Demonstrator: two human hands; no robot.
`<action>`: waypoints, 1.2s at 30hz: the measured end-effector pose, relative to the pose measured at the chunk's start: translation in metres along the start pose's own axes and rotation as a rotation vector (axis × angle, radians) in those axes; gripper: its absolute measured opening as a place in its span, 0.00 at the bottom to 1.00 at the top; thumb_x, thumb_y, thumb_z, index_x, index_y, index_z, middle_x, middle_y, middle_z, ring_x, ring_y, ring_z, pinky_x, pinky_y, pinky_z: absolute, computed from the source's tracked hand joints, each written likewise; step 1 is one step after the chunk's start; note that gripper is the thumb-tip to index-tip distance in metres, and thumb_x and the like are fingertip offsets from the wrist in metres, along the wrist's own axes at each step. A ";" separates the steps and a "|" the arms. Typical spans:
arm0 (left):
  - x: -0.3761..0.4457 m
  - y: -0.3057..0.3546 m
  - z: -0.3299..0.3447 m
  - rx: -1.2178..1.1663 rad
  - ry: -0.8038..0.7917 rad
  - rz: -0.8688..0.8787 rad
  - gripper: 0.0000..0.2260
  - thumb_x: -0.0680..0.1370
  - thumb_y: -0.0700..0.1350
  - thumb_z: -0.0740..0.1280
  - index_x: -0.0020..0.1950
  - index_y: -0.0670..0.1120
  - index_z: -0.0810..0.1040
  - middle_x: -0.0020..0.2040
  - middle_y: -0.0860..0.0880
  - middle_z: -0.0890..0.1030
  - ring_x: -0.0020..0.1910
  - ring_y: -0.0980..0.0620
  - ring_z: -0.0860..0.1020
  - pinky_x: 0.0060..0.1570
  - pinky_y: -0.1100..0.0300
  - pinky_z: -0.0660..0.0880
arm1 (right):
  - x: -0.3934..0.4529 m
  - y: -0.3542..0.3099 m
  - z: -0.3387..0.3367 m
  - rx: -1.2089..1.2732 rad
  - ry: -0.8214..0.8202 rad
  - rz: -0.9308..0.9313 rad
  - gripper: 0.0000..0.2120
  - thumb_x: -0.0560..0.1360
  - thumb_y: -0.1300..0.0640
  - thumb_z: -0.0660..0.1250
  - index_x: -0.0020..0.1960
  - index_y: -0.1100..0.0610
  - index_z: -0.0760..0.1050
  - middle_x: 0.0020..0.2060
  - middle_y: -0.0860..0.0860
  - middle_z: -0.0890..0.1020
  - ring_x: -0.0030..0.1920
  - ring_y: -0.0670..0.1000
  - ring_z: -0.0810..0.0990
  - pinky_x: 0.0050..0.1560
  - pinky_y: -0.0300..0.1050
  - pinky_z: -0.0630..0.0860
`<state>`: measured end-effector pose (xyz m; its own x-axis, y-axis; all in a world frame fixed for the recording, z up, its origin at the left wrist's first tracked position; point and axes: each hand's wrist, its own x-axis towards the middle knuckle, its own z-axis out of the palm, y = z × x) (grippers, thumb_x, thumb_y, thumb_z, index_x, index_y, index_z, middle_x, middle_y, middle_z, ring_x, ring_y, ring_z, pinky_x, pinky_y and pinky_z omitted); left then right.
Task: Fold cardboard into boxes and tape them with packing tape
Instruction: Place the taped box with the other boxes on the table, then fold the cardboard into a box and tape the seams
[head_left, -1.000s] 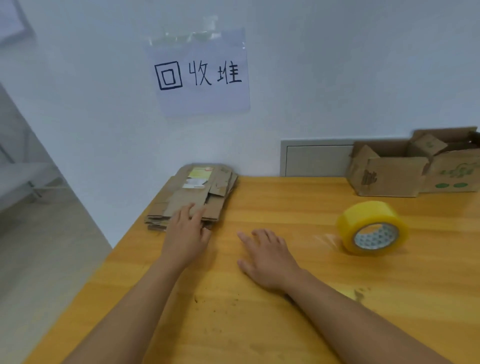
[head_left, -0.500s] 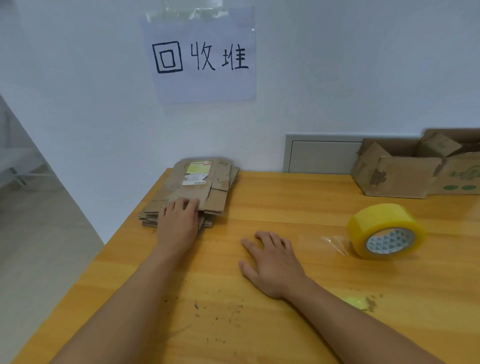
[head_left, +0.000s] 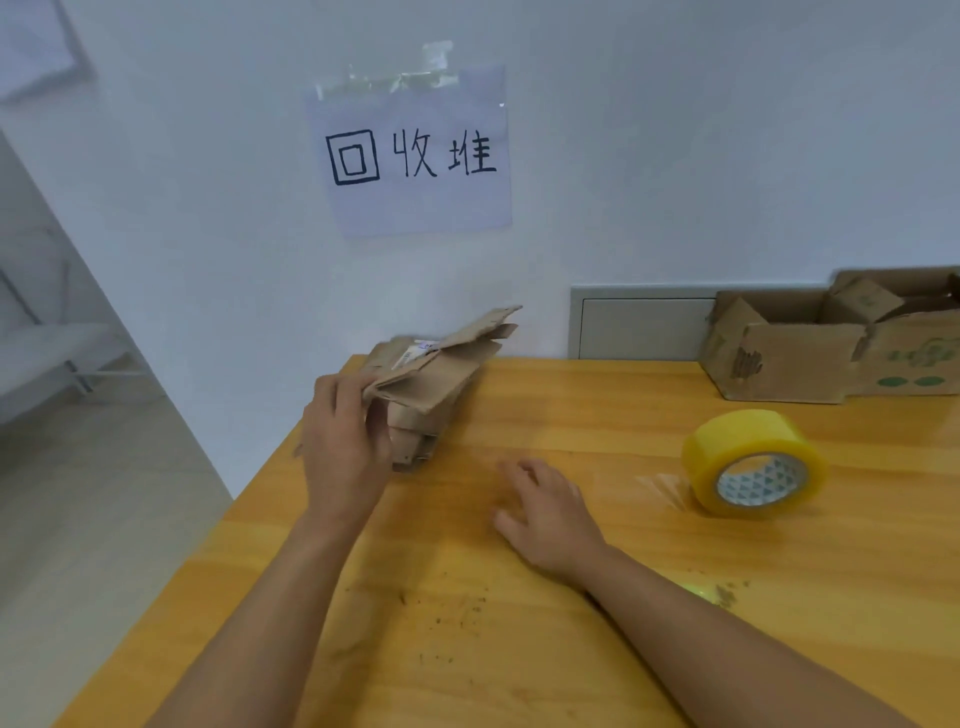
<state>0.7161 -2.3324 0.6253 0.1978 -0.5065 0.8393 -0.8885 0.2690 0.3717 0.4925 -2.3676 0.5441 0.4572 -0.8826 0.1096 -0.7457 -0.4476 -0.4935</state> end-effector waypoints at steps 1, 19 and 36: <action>-0.004 0.008 -0.008 -0.060 0.008 -0.040 0.13 0.75 0.36 0.62 0.59 0.42 0.75 0.52 0.47 0.74 0.49 0.52 0.71 0.46 0.56 0.71 | 0.000 0.000 -0.005 0.178 0.057 0.043 0.32 0.79 0.43 0.63 0.79 0.45 0.54 0.73 0.48 0.61 0.74 0.52 0.61 0.72 0.49 0.61; -0.108 0.084 -0.048 -0.566 -0.123 -0.627 0.26 0.76 0.52 0.71 0.71 0.51 0.65 0.63 0.58 0.75 0.61 0.61 0.74 0.57 0.65 0.75 | -0.095 0.019 -0.077 0.867 0.135 0.004 0.33 0.70 0.45 0.71 0.71 0.45 0.60 0.64 0.40 0.75 0.60 0.34 0.75 0.57 0.33 0.75; -0.121 0.091 -0.021 -0.604 -0.063 -0.671 0.32 0.73 0.55 0.71 0.74 0.53 0.63 0.65 0.57 0.75 0.66 0.57 0.73 0.62 0.56 0.76 | -0.063 0.001 -0.048 0.916 0.243 -0.003 0.17 0.84 0.55 0.53 0.71 0.44 0.65 0.64 0.40 0.76 0.61 0.34 0.74 0.55 0.30 0.72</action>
<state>0.6201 -2.2292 0.5663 0.5574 -0.7508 0.3544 -0.2222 0.2764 0.9350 0.4400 -2.3189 0.5778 0.2678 -0.9338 0.2374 -0.0267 -0.2535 -0.9670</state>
